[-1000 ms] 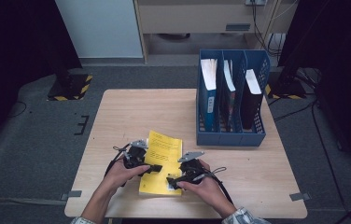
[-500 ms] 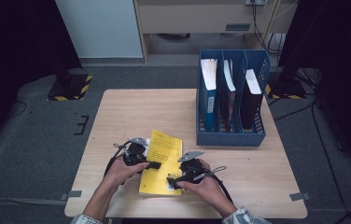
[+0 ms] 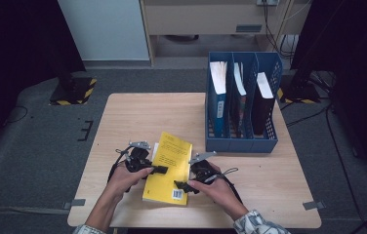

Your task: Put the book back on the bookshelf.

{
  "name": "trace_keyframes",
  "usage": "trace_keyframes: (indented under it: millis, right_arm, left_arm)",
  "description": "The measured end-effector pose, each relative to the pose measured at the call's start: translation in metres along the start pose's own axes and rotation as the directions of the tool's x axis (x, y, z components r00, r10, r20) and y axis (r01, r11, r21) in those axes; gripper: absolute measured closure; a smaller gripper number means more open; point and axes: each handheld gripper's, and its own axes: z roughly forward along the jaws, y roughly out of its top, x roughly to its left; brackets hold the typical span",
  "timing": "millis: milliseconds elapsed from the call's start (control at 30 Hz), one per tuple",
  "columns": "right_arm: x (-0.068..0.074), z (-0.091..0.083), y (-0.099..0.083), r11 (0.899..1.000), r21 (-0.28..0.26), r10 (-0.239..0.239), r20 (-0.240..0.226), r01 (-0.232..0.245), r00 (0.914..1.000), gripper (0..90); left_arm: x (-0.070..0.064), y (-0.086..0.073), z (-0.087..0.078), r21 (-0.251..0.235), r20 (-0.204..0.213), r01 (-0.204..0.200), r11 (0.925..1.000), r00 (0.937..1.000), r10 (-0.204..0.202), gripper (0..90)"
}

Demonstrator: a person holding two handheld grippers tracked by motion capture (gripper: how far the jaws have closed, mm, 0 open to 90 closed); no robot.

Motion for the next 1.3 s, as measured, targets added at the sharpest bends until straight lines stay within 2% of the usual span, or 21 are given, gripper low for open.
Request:
trace_keyframes:
  millis: [100,267,400,533,567,600,733,800,833,900,1133,1300]
  right_arm:
    - [-0.004,0.001,0.001,1.0,-0.02,0.008,-0.031,-0.009,0.9995,6.0]
    - [-0.012,0.004,0.007,1.0,-0.007,0.026,-0.098,-0.027,0.9948,5.8]
    - [-0.016,0.004,0.012,0.999,0.007,0.035,-0.106,-0.034,0.9937,15.1]
    - [-0.019,0.003,0.013,0.999,-0.005,0.051,-0.118,-0.052,0.9917,23.9]
    - [-0.019,0.002,0.014,0.999,-0.011,0.044,-0.119,-0.045,0.9919,25.9]
    - [-0.019,0.0,0.015,0.999,-0.026,0.038,-0.118,-0.042,0.9923,28.9]
    - [-0.015,-0.005,0.025,1.0,-0.031,-0.006,-0.111,0.002,0.9938,33.9]
    - [-0.013,-0.006,0.027,1.0,-0.028,-0.015,-0.11,0.012,0.9938,35.2]
    - [-0.01,-0.01,0.035,0.999,-0.023,-0.042,-0.106,0.039,0.9935,37.1]
    - [-0.008,-0.012,0.039,0.998,-0.014,-0.062,-0.101,0.061,0.9929,37.3]
    - [-0.003,-0.021,0.057,0.989,0.023,-0.142,-0.107,0.145,0.9841,38.2]
    - [-0.003,-0.02,0.063,0.988,0.047,-0.139,-0.115,0.145,0.9836,37.5]
  left_arm:
    - [0.0,0.0,-0.002,-0.005,0.019,-0.012,0.9999,0.9997,0.012,80.7]
    - [-0.003,0.001,-0.004,-0.009,0.032,-0.021,0.9997,0.9993,0.021,81.1]
    - [0.0,-0.001,-0.003,0.036,0.006,-0.036,0.9987,0.9993,0.036,80.2]
    - [0.005,-0.001,-0.003,0.083,0.015,-0.04,0.9957,0.9991,0.039,77.9]
    - [0.005,-0.001,-0.003,0.083,0.015,-0.04,0.9957,0.9991,0.039,77.5]
    - [0.007,0.0,-0.004,0.11,0.025,-0.04,0.9931,0.999,0.038,76.7]
    - [0.011,0.001,-0.005,0.117,0.039,-0.038,0.9924,0.9987,0.033,74.9]
    - [0.012,0.001,-0.005,0.113,0.043,-0.036,0.993,0.9986,0.031,75.3]
    - [0.012,0.002,-0.007,0.106,0.054,-0.039,0.9935,0.998,0.034,75.8]
    - [0.012,0.002,-0.01,0.099,0.055,-0.054,0.9936,0.9973,0.049,76.4]
    - [0.011,0.004,-0.021,0.051,0.063,-0.068,0.9964,0.9959,0.065,79.7]
    - [0.01,0.005,-0.024,0.046,0.076,-0.079,0.9958,0.9943,0.075,80.3]
